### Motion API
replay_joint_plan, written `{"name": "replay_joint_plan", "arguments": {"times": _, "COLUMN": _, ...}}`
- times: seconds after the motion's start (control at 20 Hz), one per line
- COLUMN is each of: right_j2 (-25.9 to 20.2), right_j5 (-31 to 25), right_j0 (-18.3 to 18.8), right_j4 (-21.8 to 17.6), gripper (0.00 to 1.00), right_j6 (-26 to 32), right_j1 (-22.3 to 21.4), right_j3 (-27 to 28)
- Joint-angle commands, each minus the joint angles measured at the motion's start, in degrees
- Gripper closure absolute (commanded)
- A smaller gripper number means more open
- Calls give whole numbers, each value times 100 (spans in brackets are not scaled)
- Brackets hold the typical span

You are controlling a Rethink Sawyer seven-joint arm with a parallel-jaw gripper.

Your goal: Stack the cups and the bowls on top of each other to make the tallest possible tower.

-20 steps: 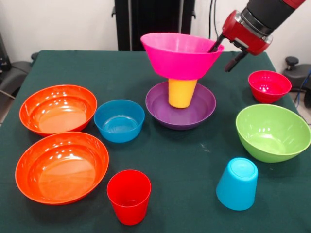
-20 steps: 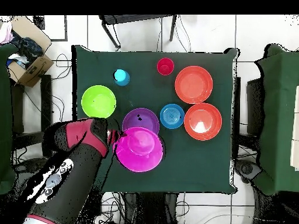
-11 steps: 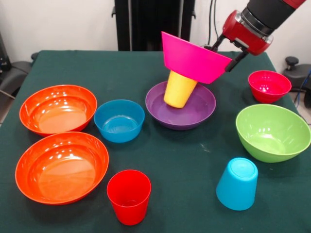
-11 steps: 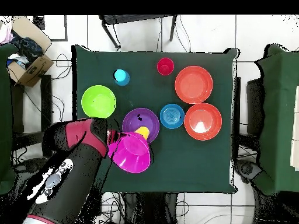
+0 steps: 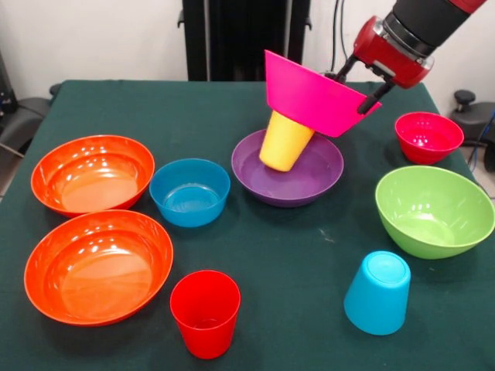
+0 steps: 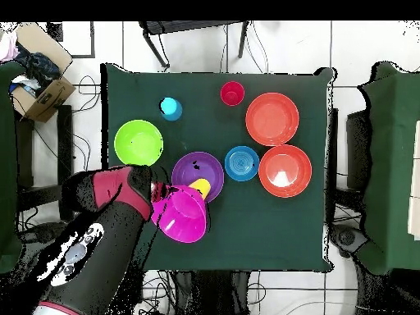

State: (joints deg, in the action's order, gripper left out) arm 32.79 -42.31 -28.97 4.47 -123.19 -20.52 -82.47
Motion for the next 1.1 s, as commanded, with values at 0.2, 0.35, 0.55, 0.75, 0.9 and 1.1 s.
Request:
{"name": "replay_joint_plan", "arguments": {"times": 0.2, "right_j2": -608, "right_j5": 428, "right_j0": 347, "right_j4": -16, "gripper": 0, "right_j6": -655, "right_j1": 181, "right_j3": 192}}
{"name": "replay_joint_plan", "arguments": {"times": 0.35, "right_j2": -652, "right_j5": 561, "right_j0": 414, "right_j4": -33, "gripper": 0, "right_j6": -629, "right_j1": 234, "right_j3": 208}}
{"name": "replay_joint_plan", "arguments": {"times": 0.55, "right_j2": -713, "right_j5": 705, "right_j0": 514, "right_j4": -54, "gripper": 0, "right_j6": -574, "right_j1": 299, "right_j3": 265}}
{"name": "replay_joint_plan", "arguments": {"times": 0.75, "right_j2": -778, "right_j5": 896, "right_j0": 557, "right_j4": -74, "gripper": 100, "right_j6": -533, "right_j1": 266, "right_j3": 197}}
{"name": "replay_joint_plan", "arguments": {"times": 0.9, "right_j2": -809, "right_j5": 895, "right_j0": 567, "right_j4": -62, "gripper": 100, "right_j6": -519, "right_j1": 238, "right_j3": 174}}
{"name": "replay_joint_plan", "arguments": {"times": 1.1, "right_j2": -861, "right_j5": 909, "right_j0": 612, "right_j4": -53, "gripper": 100, "right_j6": -460, "right_j1": 190, "right_j3": 132}}
